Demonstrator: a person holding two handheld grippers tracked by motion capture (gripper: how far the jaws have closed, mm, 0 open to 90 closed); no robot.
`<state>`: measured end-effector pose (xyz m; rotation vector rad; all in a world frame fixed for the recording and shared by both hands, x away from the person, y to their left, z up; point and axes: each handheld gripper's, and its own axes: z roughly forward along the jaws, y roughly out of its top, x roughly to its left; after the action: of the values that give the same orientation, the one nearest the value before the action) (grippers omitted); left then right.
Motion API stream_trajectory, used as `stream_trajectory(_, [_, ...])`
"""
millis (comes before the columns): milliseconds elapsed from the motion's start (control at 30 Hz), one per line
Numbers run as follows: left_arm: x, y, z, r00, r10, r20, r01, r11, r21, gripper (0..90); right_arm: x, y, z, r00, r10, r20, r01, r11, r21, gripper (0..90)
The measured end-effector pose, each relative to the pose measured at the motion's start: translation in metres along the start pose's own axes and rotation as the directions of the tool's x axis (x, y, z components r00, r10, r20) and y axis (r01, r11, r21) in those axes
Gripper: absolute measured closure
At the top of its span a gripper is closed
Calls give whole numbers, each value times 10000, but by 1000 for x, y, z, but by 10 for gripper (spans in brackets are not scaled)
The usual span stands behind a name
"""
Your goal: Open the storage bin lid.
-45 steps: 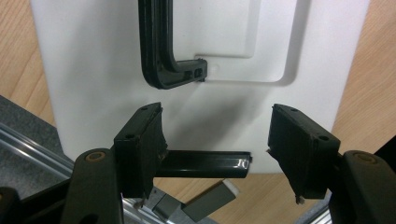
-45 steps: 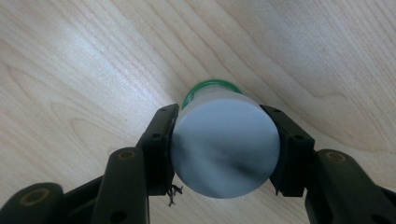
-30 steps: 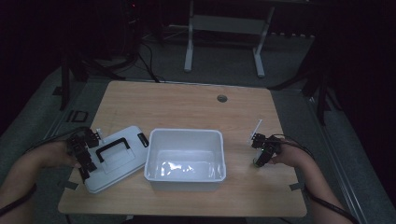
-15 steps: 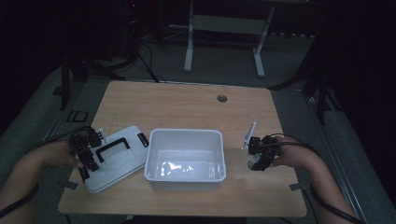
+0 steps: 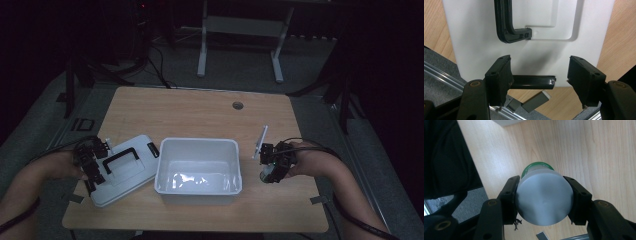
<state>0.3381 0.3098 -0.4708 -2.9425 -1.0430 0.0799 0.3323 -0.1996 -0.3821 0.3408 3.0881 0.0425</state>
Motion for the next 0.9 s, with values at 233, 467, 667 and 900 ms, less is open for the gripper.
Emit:
stream_trajectory(233, [-2, 0, -5, 10000, 44, 46, -43, 9997, -252, 354, 5, 13, -20, 9996, -261, -81, 258, 9990, -357, 500])
stream_trajectory(467, [-3, 1, -6, 10000, 90, -25, -90, 9998, -177, 354, 15, 33, -36, 9976, -688, 105, 693, 9957, -608, 500])
stream_trajectory(667, [-2, 0, -4, 10000, 76, -1, -76, 9999, -124, 354, 25, 56, -43, 9915, -1288, 180, 1298, 9890, -706, 501])
stream_trajectory(900, [-2, -1, -5, 9999, 112, 22, -112, 9998, -143, 354, 30, 75, -42, 9865, -1630, 138, 1636, 9831, -823, 501])
